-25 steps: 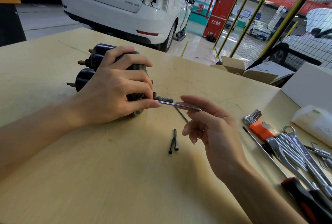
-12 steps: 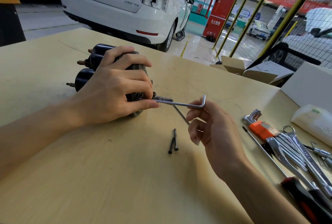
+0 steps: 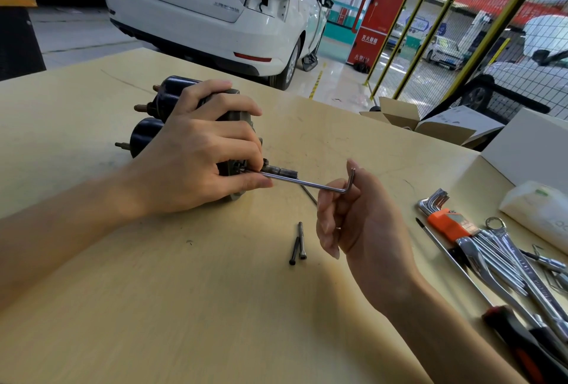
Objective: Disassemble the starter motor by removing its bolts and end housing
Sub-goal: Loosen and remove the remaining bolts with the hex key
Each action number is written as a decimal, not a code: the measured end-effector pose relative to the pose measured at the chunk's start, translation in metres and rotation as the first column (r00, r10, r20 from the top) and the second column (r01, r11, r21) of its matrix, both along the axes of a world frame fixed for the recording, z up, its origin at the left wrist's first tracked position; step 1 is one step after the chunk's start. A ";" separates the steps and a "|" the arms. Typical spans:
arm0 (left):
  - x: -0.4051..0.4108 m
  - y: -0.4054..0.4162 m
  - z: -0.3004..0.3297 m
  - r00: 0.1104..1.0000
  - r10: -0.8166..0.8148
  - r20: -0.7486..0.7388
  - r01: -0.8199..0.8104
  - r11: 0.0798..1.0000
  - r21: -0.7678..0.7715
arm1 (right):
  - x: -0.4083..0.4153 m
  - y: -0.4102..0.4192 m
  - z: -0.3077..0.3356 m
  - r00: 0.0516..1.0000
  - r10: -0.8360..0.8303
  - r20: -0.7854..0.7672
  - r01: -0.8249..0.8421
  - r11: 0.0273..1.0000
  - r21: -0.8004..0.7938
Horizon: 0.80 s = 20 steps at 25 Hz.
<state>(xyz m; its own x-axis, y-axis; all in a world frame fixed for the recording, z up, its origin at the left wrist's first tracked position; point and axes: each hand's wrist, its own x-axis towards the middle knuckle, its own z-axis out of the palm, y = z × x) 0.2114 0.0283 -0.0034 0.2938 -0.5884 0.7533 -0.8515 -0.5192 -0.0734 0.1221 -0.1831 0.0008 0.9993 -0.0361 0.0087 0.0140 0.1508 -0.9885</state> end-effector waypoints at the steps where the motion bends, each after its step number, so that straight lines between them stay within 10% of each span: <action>1: 0.000 0.000 0.000 1.000 0.000 0.000 0.000 1.000 0.000 | 0.000 0.000 0.000 1.000 0.016 -0.001 -0.016 1.000 0.001; 20: 0.002 0.000 -0.001 1.000 0.002 0.010 -0.002 1.000 -0.004 | 0.000 -0.002 -0.001 0.997 0.071 0.030 -0.071 0.997 -0.006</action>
